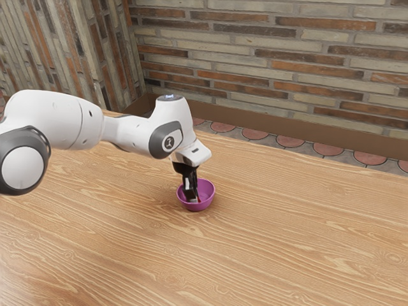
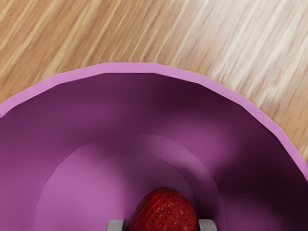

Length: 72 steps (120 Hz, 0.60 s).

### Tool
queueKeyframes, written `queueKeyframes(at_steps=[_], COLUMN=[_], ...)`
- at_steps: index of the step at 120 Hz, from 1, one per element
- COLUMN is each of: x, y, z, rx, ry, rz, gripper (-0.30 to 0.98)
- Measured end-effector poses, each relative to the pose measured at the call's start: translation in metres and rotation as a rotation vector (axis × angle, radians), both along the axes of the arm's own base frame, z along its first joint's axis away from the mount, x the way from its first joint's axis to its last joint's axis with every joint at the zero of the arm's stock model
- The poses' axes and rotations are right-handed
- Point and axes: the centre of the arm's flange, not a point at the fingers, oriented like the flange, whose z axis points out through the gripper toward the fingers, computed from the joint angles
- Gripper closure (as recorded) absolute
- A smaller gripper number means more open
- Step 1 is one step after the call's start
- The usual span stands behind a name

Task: Take strawberry from the bowl

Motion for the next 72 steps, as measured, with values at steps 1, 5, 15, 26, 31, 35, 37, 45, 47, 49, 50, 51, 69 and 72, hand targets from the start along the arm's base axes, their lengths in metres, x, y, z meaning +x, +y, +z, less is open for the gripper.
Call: queueKeyframes(at_steps=[1,5,15,26,31,35,37,45,47,49,50,51,69,72], x=[0.000,0.000,0.000,-0.003,-0.007,-0.012,-0.014,-0.022,-0.022,-0.023,-0.023,-0.024,-0.011,-0.010], y=[0.000,0.000,0.000,-0.002,-0.005,-0.010,-0.014,-0.044,-0.054,-0.062,-0.067,-0.070,-0.117,-0.118], z=[0.000,0.002,0.008,0.023,0.038,0.050,0.056,0.080,0.086,0.091,0.094,0.096,0.099,0.094], rx=[0.000,0.000,0.002,0.006,0.011,0.015,0.017,0.018,0.014,0.009,0.007,0.004,-0.038,-0.041], ry=[-0.001,-0.003,-0.011,-0.027,-0.040,-0.050,-0.056,-0.087,-0.097,-0.105,-0.108,-0.112,-0.141,-0.136], rz=[0.000,0.002,0.006,0.008,0.003,-0.003,-0.008,-0.047,-0.059,-0.069,-0.074,-0.079,-0.123,-0.123], gripper=[0.63,0.63,0.64,0.64,0.64,0.64,0.64,0.65,0.65,0.65,0.65,0.65,0.65,0.65])
